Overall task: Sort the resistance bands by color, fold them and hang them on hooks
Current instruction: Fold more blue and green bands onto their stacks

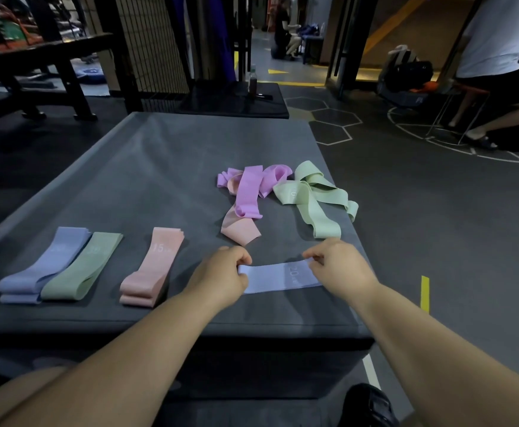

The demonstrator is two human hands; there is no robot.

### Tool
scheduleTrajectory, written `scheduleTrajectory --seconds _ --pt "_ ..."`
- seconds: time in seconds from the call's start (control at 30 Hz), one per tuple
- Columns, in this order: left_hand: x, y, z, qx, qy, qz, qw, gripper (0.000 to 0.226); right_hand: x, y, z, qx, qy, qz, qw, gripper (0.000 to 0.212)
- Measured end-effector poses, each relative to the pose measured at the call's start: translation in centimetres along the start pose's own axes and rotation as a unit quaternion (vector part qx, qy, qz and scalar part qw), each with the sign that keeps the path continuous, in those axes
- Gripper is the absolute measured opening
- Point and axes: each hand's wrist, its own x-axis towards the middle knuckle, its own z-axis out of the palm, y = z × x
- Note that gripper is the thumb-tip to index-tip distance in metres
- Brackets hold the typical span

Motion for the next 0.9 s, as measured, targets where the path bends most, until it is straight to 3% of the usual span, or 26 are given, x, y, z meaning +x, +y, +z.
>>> scheduleTrajectory --seconds 0.23,0.4,0.57,0.9 --pt "-0.1 -0.7 0.4 0.057 0.043 0.191 0.979 0.036 -0.1 0.9 0.3 -0.026 -0.008 -0.025 0.999 0.032" --pt "0.0 -1.2 0.4 0.069 -0.013 0.187 0.98 0.034 -0.4 1.6 0.4 -0.078 -0.013 -0.054 0.995 0.033" --pt "-0.2 -0.8 0.7 0.082 0.024 0.186 0.979 0.022 -0.7 2.0 0.4 -0.085 -0.012 -0.074 0.993 0.035" --pt "-0.3 -1.0 2.2 0.106 0.058 0.245 0.962 0.031 -0.8 2.1 0.3 -0.096 -0.019 -0.086 0.991 0.04"
